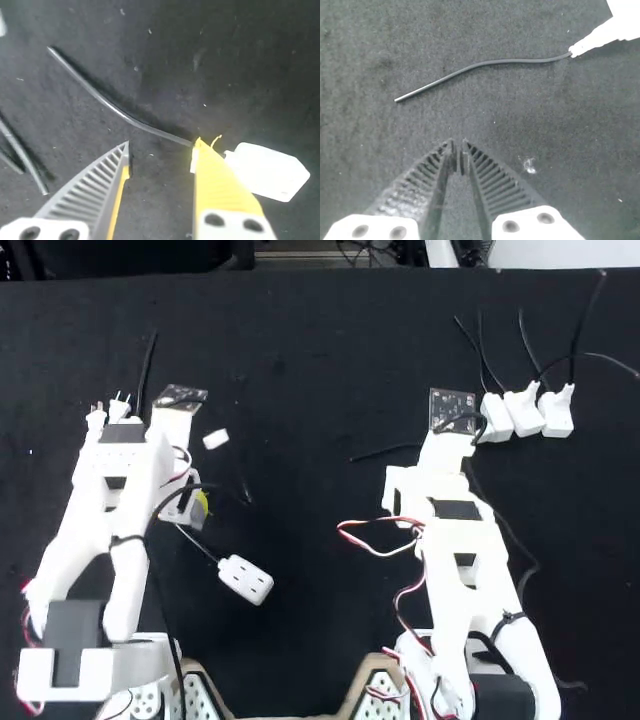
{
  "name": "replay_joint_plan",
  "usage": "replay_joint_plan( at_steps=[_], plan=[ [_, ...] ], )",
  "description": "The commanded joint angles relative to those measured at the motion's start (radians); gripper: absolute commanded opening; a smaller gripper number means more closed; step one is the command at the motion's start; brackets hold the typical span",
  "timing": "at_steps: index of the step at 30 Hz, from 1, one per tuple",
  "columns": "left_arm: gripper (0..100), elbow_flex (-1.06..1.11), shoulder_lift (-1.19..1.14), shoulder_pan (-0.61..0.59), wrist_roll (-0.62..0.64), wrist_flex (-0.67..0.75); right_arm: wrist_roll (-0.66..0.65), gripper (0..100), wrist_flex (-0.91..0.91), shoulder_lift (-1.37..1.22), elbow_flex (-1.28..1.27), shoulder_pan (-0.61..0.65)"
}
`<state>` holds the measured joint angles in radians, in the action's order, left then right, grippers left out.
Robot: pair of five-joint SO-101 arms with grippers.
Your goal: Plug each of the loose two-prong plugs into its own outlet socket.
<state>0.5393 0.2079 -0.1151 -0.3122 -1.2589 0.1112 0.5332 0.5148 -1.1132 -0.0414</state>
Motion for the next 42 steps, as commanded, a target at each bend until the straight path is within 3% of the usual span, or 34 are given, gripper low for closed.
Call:
replay_joint_plan(
  at_steps=[1, 4, 10, 13, 26, 42],
  plan=[
    [20, 0.002, 0.077, 0.005, -0.017, -0.008, 0.003, 1.5, -0.021, 0.033, 0.062, -0.015],
    [20, 0.044, 0.077, 0.013, -0.068, -0.017, 0.003, 1.5, -0.021, 0.033, 0.062, -0.015],
    [20, 0.142, 0.077, 0.012, -0.459, -0.138, 0.003, 1.5, -0.021, 0.033, 0.065, -0.015],
    [20, 0.16, 0.077, 0.035, -0.483, -0.14, 0.003, 1.5, -0.021, 0.033, 0.068, -0.015],
    [20, 0.288, 0.077, 0.426, -0.06, 0.175, 0.012, 1.5, -0.023, 0.033, 0.081, -0.095],
    [20, 0.305, 0.075, 0.447, 0.367, 0.58, 0.011, 1.5, -0.023, 0.033, 0.081, -0.094]
  ],
)
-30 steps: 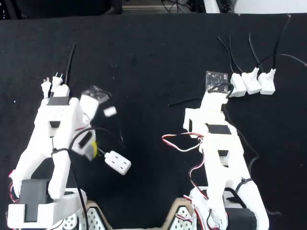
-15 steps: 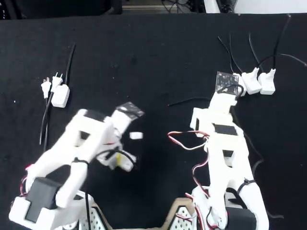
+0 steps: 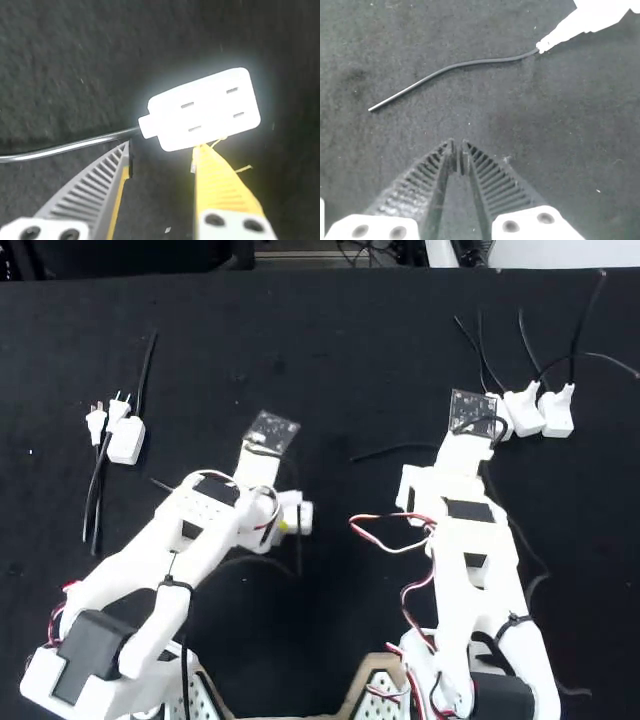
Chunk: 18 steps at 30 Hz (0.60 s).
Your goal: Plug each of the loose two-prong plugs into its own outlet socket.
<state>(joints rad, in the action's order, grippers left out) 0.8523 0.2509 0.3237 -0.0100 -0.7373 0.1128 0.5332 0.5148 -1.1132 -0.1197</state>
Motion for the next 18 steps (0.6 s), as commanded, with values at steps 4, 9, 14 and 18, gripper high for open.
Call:
replay_joint_plan(
  at_steps=[4, 9, 14, 18],
  plan=[
    [20, -0.012, 0.032, 0.008, 0.081, 0.087, 0.009, 1.5, -0.023, 0.033, 0.081, -0.015],
    [20, -0.074, 0.052, -0.004, 0.064, -0.051, 0.008, 1.5, -0.023, 0.033, 0.081, -0.015],
    [20, -0.271, 0.051, -0.133, -0.044, -0.302, 0.006, 1.5, -0.023, 0.033, 0.081, -0.014],
    [20, -0.39, 0.048, -0.343, -0.117, -0.4, 0.005, 1.5, -0.023, 0.033, 0.081, -0.014]
  ],
)
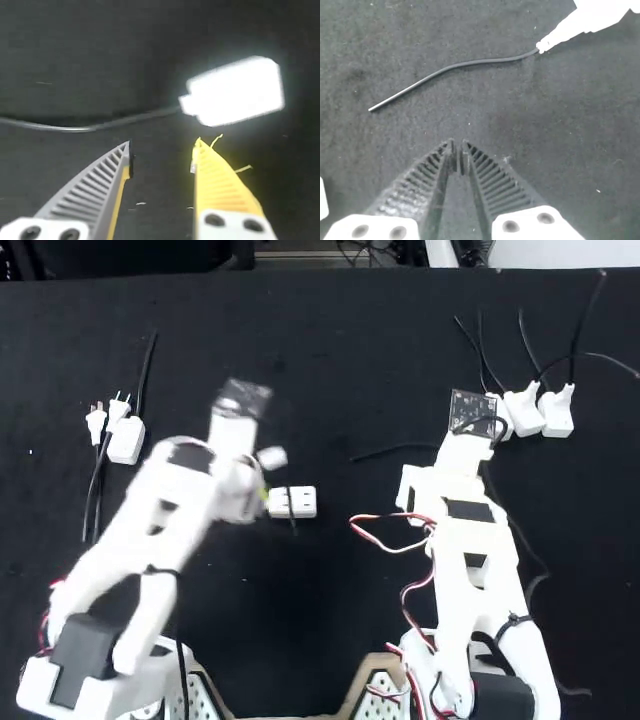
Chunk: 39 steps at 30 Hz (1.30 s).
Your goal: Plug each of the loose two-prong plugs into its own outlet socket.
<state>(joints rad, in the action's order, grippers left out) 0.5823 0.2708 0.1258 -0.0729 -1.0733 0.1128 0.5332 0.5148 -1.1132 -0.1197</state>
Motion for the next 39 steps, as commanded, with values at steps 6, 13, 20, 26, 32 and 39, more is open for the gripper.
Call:
replay_joint_plan(
  at_steps=[6, 13, 20, 26, 32, 39],
  plan=[
    [20, -0.183, 0.028, -0.41, -0.204, -0.095, 0.005, 1.5, -0.023, 0.033, 0.081, -0.012],
    [20, -0.211, -0.011, -0.591, -0.347, -0.089, 0.005, 1.5, -0.023, 0.033, 0.076, 0.008],
    [20, -0.398, -0.241, -0.71, -0.4, -0.097, 0.003, 1.5, -0.023, 0.033, 0.073, 0.023],
    [20, -0.539, -0.442, -0.71, -0.413, -0.092, 0.003, 1.5, -0.023, 0.033, 0.073, 0.025],
    [20, -0.688, -0.631, -0.68, -0.411, -0.097, 0.003, 1.5, -0.023, 0.033, 0.073, 0.025],
    [20, -0.792, -0.756, -0.665, -0.408, -0.097, 0.003, 1.5, -0.023, 0.033, 0.073, 0.025]
  ],
)
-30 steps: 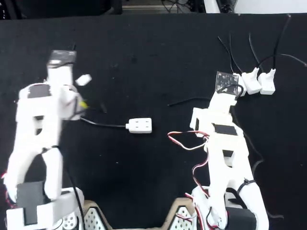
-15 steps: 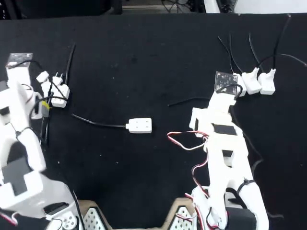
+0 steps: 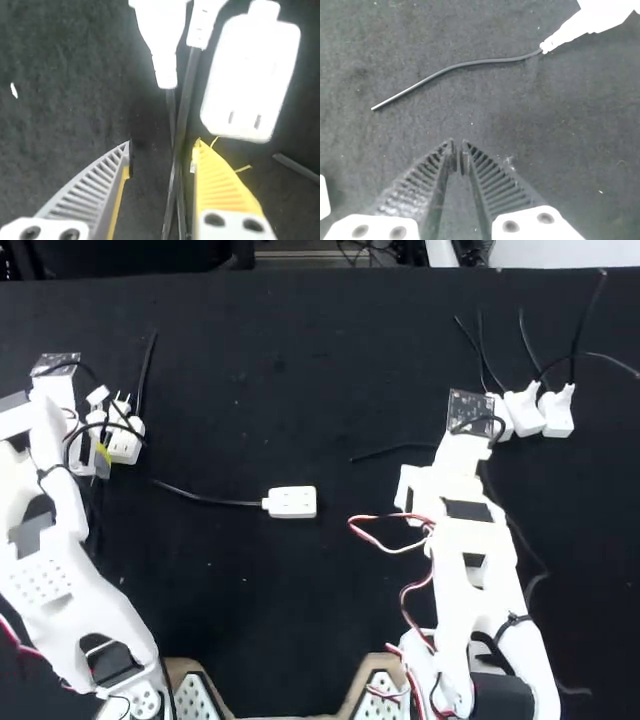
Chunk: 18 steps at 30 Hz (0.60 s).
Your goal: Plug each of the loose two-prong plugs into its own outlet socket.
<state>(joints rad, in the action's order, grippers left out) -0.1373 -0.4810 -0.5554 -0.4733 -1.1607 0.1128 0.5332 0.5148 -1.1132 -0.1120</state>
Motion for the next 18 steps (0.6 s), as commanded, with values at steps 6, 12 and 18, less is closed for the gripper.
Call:
replay_joint_plan(
  at_steps=[6, 12, 18],
  plan=[
    [2, -0.073, -0.048, 0.019, -0.006, -0.009, 0.003, 1.5, -0.023, 0.033, 0.073, 0.015],
    [3, -0.145, -0.026, 0.008, -0.006, -0.133, 0.003, 1.5, -0.023, 0.033, 0.073, 0.017],
    [3, -0.28, 0.061, 0.001, -0.006, -0.353, 0.003, 1.5, -0.023, 0.033, 0.074, 0.017]
  ],
)
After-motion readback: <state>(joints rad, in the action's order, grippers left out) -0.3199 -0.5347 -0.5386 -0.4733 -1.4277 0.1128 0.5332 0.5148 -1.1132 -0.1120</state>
